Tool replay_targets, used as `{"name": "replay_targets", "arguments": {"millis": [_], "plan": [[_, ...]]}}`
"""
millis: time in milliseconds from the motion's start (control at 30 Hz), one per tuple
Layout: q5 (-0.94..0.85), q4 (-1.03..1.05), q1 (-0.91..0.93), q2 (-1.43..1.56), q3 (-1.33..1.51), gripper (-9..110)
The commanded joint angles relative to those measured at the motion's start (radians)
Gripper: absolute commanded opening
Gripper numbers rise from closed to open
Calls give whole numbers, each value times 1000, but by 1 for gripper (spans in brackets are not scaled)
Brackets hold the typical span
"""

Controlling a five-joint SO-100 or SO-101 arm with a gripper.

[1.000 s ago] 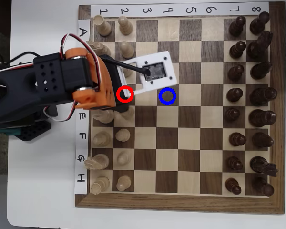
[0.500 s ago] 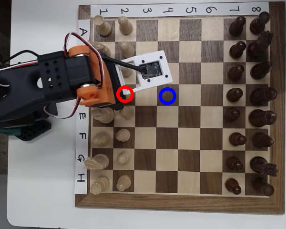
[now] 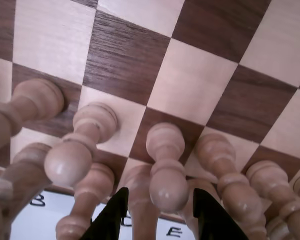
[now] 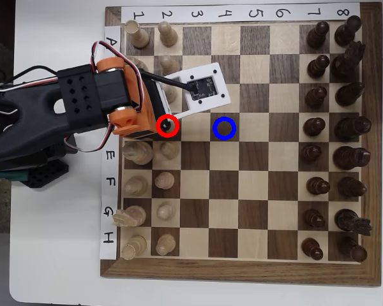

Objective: Move the piece to destination

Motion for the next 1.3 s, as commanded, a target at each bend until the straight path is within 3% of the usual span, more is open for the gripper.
{"name": "replay_targets", "arguments": {"millis": [0,1267], "plan": [[3,-26,-5,6,9,16],[-8,-130,54,-18,74,11]]}}
